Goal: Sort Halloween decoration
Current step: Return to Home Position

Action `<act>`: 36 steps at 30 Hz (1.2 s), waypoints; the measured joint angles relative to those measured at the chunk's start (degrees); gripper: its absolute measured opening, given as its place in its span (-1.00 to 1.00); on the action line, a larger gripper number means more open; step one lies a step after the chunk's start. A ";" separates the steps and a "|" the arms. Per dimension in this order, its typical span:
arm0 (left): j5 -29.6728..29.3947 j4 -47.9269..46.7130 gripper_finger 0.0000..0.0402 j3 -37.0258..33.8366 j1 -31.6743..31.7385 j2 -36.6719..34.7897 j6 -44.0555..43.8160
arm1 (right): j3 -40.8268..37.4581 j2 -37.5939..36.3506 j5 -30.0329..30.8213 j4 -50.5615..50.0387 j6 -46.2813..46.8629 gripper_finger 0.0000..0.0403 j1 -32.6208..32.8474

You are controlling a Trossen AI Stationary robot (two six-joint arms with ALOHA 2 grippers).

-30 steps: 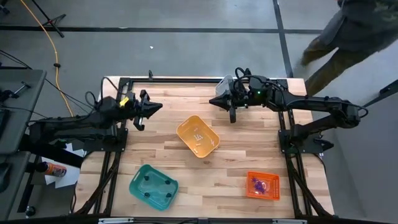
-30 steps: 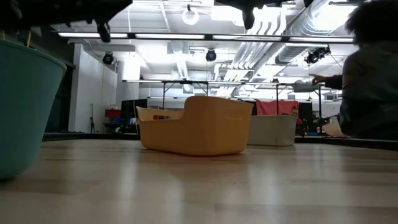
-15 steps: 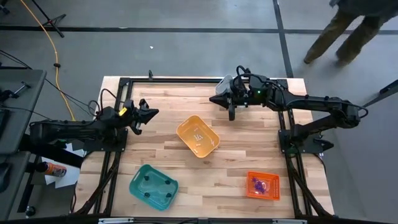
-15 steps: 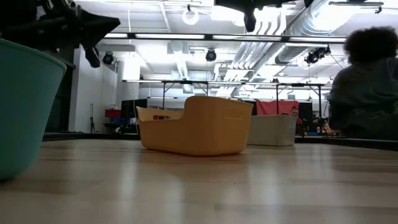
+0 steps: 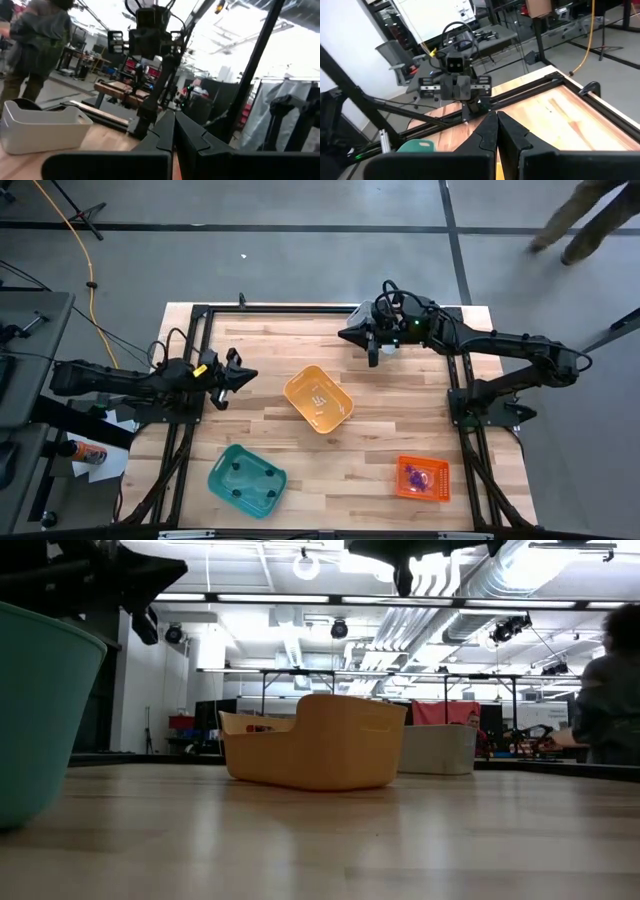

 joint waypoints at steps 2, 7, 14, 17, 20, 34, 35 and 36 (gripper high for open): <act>0.51 -1.20 -1.00 0.00 0.02 -0.01 0.58 | 0.00 0.00 -1.14 -0.02 0.01 -1.00 0.00; 0.59 -7.46 -1.00 0.00 0.04 0.14 3.52 | -0.02 -1.46 -4.25 -0.95 -0.06 -1.00 0.00; 0.66 -17.81 -1.00 -0.02 0.06 0.37 3.56 | -0.02 -6.34 -6.14 -5.71 -7.15 -1.00 0.48; 0.70 -20.99 -1.00 -0.02 0.07 0.35 3.56 | -0.02 -8.87 -6.40 -8.08 -10.25 -1.00 0.50; 0.77 -24.58 -1.00 -0.02 0.07 0.22 3.61 | -0.02 -11.96 -6.42 -12.70 -11.07 -1.00 0.59; 0.77 -36.06 -1.00 -0.02 0.09 -15.26 3.59 | -0.09 -22.98 -5.99 -25.54 -15.34 -1.00 8.54; 0.77 -36.05 -1.00 -0.02 0.09 -16.04 3.60 | -0.09 -23.20 -5.99 -25.63 -15.52 -1.00 8.87; 0.77 -35.93 -1.00 -0.02 0.09 -16.62 3.60 | -0.09 -23.32 -5.99 -25.59 -15.54 -1.00 9.17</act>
